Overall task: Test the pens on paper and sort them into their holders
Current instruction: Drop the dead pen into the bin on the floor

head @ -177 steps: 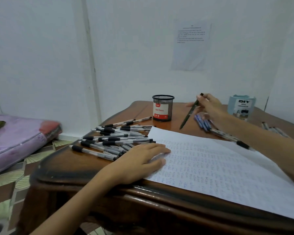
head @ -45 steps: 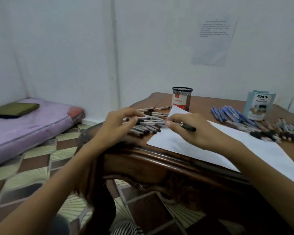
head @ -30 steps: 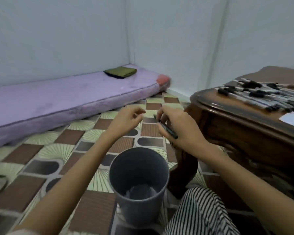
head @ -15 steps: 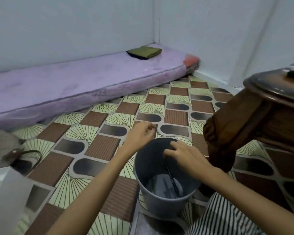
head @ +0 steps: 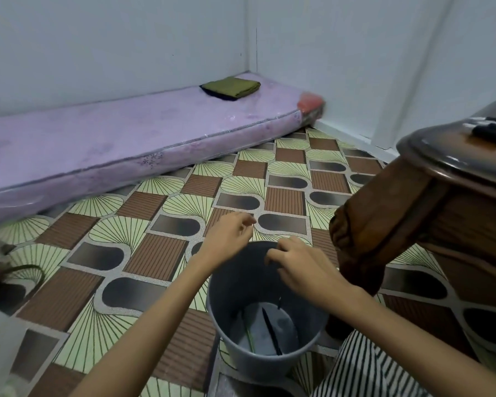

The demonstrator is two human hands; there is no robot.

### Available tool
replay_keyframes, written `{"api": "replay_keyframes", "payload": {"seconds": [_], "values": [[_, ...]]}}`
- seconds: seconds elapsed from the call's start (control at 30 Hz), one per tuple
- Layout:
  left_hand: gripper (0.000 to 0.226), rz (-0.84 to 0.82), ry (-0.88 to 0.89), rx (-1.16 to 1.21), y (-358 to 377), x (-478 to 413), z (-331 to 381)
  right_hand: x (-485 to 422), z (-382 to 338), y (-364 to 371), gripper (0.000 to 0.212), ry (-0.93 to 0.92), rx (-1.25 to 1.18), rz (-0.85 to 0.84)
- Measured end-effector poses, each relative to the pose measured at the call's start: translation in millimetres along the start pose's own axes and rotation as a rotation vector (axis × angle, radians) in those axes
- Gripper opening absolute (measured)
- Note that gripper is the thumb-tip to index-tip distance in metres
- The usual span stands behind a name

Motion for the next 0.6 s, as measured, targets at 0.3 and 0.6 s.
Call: {"api": "replay_keyframes", "payload": {"seconds": [0.3,0.6], "values": [[0.022,0.116,0.183,0.102,-51,-8,75,23,12,-127,0.026,0.086,0.220,0.327],[0.020,0.211,0.513,0.211,-95,8,233,130,80,-267,0.027,0.493,0.427,0.433]]}}
Point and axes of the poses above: each hand's wrist, its own x-axis away from the middle knuckle, its own y-axis out of the palm, z = x × y, the point moved 7 cm from there along -x, towards the middle knuckle, and after that the axes turned 12 degrees about -y, right-handed, at the moved point
